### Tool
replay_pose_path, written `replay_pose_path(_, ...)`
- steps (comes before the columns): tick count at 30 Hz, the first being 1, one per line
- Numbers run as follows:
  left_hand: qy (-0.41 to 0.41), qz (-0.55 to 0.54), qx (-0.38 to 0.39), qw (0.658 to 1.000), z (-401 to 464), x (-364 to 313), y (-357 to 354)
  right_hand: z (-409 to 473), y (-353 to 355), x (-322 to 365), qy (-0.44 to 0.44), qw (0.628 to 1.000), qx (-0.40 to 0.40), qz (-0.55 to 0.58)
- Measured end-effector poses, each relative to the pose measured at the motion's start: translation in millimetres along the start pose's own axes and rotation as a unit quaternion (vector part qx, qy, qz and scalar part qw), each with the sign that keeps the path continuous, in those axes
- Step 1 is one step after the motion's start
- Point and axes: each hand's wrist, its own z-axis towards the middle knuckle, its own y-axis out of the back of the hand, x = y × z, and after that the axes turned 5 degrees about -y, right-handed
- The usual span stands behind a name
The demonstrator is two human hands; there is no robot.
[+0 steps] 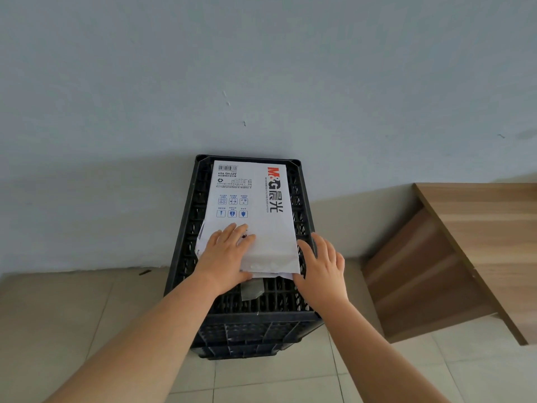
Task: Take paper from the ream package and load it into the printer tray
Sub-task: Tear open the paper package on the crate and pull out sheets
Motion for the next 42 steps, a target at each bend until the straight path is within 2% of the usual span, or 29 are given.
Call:
replay_pose_path(3, -0.010, 0.000, -0.011, 1.000, -2, -3, -1, -1, 1, 7, 0.012, 0.999, -0.031, 0.024)
replay_pose_path(6, -0.039, -0.001, -0.055, 0.998, -5, -3, 3, -2, 1, 10, 0.024, 0.997, -0.053, 0.041)
replay_pose_path(14, -0.081, -0.042, -0.104, 0.990, -6, 8, 33, 2, 6, 24, 0.060, 0.993, -0.065, 0.079)
replay_pose_path(25, -0.045, -0.061, -0.137, 0.988, 7, 5, 46, 32, 25, 58, 0.125, 0.987, -0.047, 0.094)
replay_pose_path(29, -0.044, -0.040, -0.238, 0.969, -17, 4, 43, 34, 26, 58, 0.117, 0.987, -0.035, 0.105)
replay_pose_path(31, -0.070, -0.037, -0.274, 0.958, -35, 2, 37, 35, 29, 58, 0.115, 0.987, -0.024, 0.109)
replay_pose_path(33, -0.083, -0.041, -0.253, 0.963, -49, -1, 27, 36, 32, 59, 0.111, 0.987, -0.011, 0.114)
replay_pose_path(39, 0.022, -0.063, -0.115, 0.991, -44, -9, 14, 38, 39, 58, 0.105, 0.988, 0.026, 0.114)
replay_pose_path(42, 0.041, -0.059, -0.083, 0.994, -27, -12, 18, 38, 39, 57, 0.111, 0.987, 0.032, 0.112)
